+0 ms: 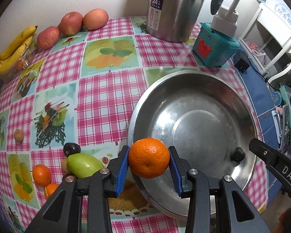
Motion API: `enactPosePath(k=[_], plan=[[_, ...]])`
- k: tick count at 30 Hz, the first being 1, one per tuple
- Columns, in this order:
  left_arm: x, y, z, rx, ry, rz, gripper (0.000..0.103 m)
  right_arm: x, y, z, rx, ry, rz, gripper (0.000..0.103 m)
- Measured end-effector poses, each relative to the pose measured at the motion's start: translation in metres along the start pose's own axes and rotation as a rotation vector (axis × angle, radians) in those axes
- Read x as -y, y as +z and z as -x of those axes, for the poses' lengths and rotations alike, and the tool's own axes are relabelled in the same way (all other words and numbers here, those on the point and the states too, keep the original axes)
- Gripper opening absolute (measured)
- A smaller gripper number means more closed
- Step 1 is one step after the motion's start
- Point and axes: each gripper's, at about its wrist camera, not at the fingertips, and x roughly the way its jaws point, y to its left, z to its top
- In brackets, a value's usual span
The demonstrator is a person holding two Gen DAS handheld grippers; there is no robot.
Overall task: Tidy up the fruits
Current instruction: 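Carry the plum into the steel plate and release it while the left tool carries the tangerine, then withdraw the right tool from the plate back toward the fruit row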
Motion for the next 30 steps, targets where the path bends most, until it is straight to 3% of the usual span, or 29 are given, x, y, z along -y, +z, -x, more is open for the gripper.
enactPosePath(k=[4, 9, 16, 24, 27, 30], plan=[[0.000, 0.000, 0.003, 0.010, -0.014, 0.004, 0.045, -0.002, 0.000, 0.001, 0.003, 0.005, 0.007, 0.035], [0.000, 0.001, 0.011, 0.034, -0.021, 0.001, 0.060, -0.004, 0.000, 0.003, 0.006, 0.002, 0.017, 0.035], [-0.011, 0.003, 0.021, 0.055, -0.020, 0.030, 0.069, -0.005, -0.001, 0.007, 0.012, 0.007, 0.021, 0.035], [-0.055, 0.000, 0.031, 0.078, 0.095, 0.135, 0.080, -0.013, -0.006, 0.008, 0.009, 0.003, 0.052, 0.035], [-0.074, -0.003, 0.035, 0.093, 0.150, 0.169, 0.098, -0.017, -0.008, 0.009, 0.010, 0.000, 0.067, 0.035], [-0.094, -0.006, 0.040, 0.108, 0.204, 0.200, 0.101, -0.022, -0.011, 0.010, 0.010, -0.003, 0.091, 0.035]])
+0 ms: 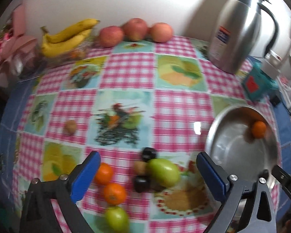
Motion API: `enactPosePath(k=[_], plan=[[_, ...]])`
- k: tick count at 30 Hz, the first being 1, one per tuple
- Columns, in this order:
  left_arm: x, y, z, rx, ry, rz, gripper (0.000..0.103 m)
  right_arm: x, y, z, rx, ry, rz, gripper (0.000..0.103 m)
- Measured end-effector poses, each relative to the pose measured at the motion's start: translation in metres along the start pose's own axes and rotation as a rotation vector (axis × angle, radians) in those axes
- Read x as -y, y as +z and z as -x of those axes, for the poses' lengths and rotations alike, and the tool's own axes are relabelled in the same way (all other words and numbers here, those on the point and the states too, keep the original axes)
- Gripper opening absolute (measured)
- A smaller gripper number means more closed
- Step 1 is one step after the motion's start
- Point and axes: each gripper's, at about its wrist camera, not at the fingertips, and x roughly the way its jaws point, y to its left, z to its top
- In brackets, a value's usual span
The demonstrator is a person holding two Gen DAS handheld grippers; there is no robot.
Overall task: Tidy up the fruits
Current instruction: 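Withdraw the right tool from the plate back toward the fruit row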
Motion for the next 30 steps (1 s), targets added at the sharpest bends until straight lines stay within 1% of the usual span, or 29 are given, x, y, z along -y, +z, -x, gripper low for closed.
enactPosePath(k=[1, 7, 9, 15, 19, 21, 23, 24, 25, 26, 30], plan=[[-0.005, 0.000, 0.000, 0.004, 0.012, 0.006, 0.103, -0.003, -0.001, 0.000, 0.000, -0.002, 0.009, 0.035], [-0.034, -0.003, 0.000, 0.025, 0.100, 0.023, 0.103, -0.020, -0.008, 0.004, 0.003, -0.006, 0.066, 0.035], [-0.043, -0.005, -0.001, 0.020, 0.116, 0.036, 0.103, -0.025, -0.009, 0.004, 0.005, -0.011, 0.084, 0.035], [-0.067, -0.012, 0.003, 0.012, 0.103, 0.094, 0.103, -0.033, -0.014, 0.004, 0.005, -0.015, 0.110, 0.035], [-0.074, -0.018, 0.008, 0.017, 0.107, 0.091, 0.103, -0.034, -0.017, 0.004, -0.003, 0.031, 0.097, 0.036], [-0.077, -0.021, 0.010, 0.017, 0.110, 0.086, 0.103, -0.035, -0.017, 0.005, -0.006, 0.035, 0.096, 0.036], [-0.080, -0.024, 0.013, 0.019, 0.113, 0.081, 0.103, -0.036, -0.018, 0.005, -0.004, 0.020, 0.102, 0.036], [-0.082, -0.026, 0.015, 0.024, 0.117, 0.076, 0.103, -0.037, -0.019, 0.005, -0.006, 0.011, 0.107, 0.038], [-0.084, -0.026, 0.016, 0.027, 0.119, 0.072, 0.103, -0.038, -0.020, 0.005, -0.007, 0.005, 0.113, 0.048], [-0.085, -0.028, 0.018, 0.032, 0.125, 0.068, 0.103, -0.039, -0.020, 0.006, -0.005, 0.005, 0.120, 0.053], [-0.090, -0.034, 0.026, 0.054, 0.141, 0.042, 0.103, -0.046, -0.023, 0.009, 0.003, -0.010, 0.156, 0.056]])
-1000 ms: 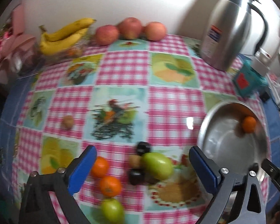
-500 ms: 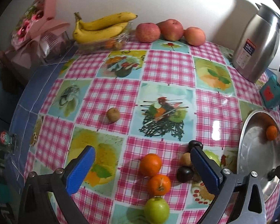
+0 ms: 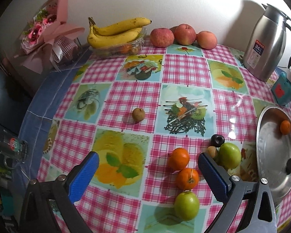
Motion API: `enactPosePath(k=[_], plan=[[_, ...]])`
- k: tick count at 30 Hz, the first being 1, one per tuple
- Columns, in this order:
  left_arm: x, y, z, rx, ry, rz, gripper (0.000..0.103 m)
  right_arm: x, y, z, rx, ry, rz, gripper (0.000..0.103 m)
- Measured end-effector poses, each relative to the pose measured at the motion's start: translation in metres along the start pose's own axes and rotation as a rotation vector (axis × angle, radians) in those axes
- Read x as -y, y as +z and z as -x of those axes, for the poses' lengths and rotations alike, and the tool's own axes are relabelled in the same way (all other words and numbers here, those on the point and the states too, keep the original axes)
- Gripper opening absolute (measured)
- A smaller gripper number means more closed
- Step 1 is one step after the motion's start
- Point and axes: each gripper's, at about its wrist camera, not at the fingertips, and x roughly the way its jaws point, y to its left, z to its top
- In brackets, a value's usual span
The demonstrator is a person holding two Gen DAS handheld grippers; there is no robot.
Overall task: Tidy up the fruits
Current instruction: 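Withdraw the right tool from the plate back toward the fruit row, then grasp the large green pear with the right tool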
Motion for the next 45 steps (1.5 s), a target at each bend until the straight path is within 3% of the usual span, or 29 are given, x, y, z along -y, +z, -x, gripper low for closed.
enactPosePath(k=[2, 7, 10, 13, 16, 26, 38, 45], plan=[[-0.003, -0.002, 0.003, 0.008, 0.000, -0.007, 0.103, -0.005, -0.002, 0.001, 0.009, -0.001, 0.016, 0.064], [-0.015, -0.004, 0.007, 0.019, -0.021, 0.005, 0.103, -0.020, -0.007, 0.004, 0.041, 0.010, 0.058, 0.069], [-0.021, -0.003, 0.009, 0.026, -0.028, 0.020, 0.103, -0.029, -0.009, 0.005, 0.058, 0.016, 0.075, 0.079], [-0.030, -0.002, 0.010, 0.031, -0.027, 0.034, 0.103, -0.035, -0.011, 0.004, 0.056, 0.028, 0.077, 0.080], [-0.036, -0.002, 0.010, 0.039, -0.007, 0.028, 0.103, -0.040, -0.012, 0.002, 0.047, 0.069, 0.065, 0.096], [-0.060, -0.002, 0.007, 0.040, 0.046, 0.032, 0.103, -0.064, -0.023, 0.000, 0.020, 0.122, 0.089, 0.097], [-0.076, -0.002, 0.000, 0.010, 0.001, 0.082, 0.103, -0.117, -0.047, 0.003, -0.037, 0.224, 0.234, 0.097], [-0.064, -0.009, -0.028, -0.105, -0.004, 0.027, 0.103, -0.141, -0.060, -0.008, -0.111, 0.262, 0.294, 0.097]])
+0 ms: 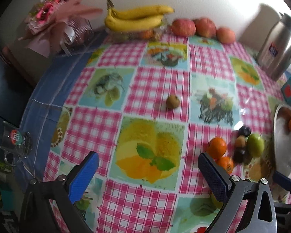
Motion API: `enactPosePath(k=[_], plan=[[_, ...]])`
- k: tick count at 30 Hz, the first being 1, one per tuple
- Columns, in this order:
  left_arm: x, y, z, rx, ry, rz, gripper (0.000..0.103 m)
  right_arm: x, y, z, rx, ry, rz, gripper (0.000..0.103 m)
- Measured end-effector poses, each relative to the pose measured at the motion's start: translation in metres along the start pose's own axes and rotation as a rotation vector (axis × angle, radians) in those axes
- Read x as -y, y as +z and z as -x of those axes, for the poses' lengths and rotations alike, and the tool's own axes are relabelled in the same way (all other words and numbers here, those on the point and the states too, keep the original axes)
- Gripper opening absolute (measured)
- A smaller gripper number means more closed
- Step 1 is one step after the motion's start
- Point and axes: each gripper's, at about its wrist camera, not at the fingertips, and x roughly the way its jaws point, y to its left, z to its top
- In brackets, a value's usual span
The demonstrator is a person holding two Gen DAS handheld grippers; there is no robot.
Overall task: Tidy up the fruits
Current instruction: 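Grasp the large green pear with the right tool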
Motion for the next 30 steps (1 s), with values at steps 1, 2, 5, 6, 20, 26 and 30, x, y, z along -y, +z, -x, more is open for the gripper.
enactPosePath(k=[1, 2, 5, 6, 20, 26, 30], plan=[[0.002, -0.002, -0.005, -0.019, 0.007, -0.010, 0.103, -0.002, -0.001, -0.002, -0.009, 0.001, 0.004, 0.097], [0.003, -0.003, -0.008, -0.032, 0.015, -0.018, 0.103, -0.004, -0.001, -0.006, -0.023, 0.006, 0.009, 0.097], [0.003, -0.006, -0.020, -0.084, 0.052, -0.035, 0.103, -0.006, -0.003, -0.013, -0.057, 0.020, 0.013, 0.097], [0.002, -0.008, -0.021, -0.092, 0.059, -0.035, 0.103, -0.008, -0.005, -0.015, -0.068, 0.017, 0.018, 0.097], [-0.010, -0.010, -0.036, -0.155, 0.082, -0.029, 0.103, -0.030, -0.013, -0.045, -0.142, -0.017, 0.084, 0.097], [-0.020, -0.012, -0.041, -0.169, 0.115, -0.015, 0.103, -0.041, -0.017, -0.054, -0.145, -0.027, 0.098, 0.097], [-0.026, -0.014, -0.044, -0.178, 0.138, -0.012, 0.103, -0.048, -0.023, -0.065, -0.149, -0.082, 0.123, 0.097]])
